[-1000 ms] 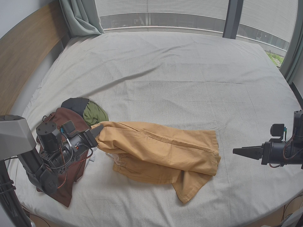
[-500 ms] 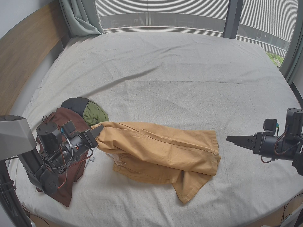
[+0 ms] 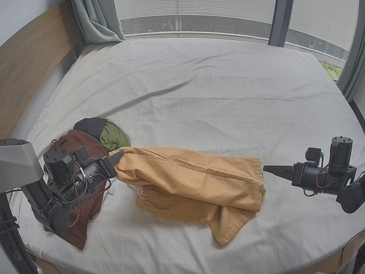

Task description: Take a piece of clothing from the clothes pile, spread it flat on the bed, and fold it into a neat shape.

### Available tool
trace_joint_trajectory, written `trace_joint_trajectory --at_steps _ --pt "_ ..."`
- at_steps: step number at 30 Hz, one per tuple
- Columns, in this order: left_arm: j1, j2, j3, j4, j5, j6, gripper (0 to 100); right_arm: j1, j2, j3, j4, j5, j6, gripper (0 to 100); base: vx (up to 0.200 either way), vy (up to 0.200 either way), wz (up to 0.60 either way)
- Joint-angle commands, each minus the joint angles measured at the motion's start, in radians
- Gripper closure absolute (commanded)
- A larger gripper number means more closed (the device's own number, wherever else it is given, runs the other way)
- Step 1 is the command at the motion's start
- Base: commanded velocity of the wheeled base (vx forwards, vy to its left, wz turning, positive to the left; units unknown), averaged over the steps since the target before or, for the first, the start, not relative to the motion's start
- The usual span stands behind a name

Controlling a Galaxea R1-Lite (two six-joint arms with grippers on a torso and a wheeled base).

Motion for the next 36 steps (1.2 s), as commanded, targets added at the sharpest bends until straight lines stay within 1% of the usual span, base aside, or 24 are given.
trace_joint_trajectory --at_steps 1,15,24,27,32,36 --pt "0.002 0.0 0.0 -0.003 0.0 0.0 100 -0.005 0.101 0.01 -0.056 -0.001 0.003 0 0.0 0.0 0.0" --pt "0.002 0.0 0.0 -0.003 0.0 0.0 100 -0.037 0.244 0.014 -0.179 -0.006 0.0 0 0.0 0.0 0.0" --pt "0.002 0.0 0.001 -0.003 0.0 0.0 100 -0.043 0.345 0.016 -0.265 -0.007 0.0 0 0.0 0.0 0.0" --pt "0.002 0.0 0.001 -0.003 0.0 0.0 100 -0.041 0.382 0.014 -0.302 -0.024 0.0 0 0.0 0.0 0.0" --pt "0.002 0.001 0.001 -0.003 0.0 0.0 100 -0.032 0.43 0.017 -0.372 -0.032 0.017 0 0.0 0.0 0.0" --pt "0.002 0.0 0.001 -0.003 0.0 0.0 100 -0.034 0.479 0.025 -0.457 -0.042 0.032 0 0.0 0.0 0.0"
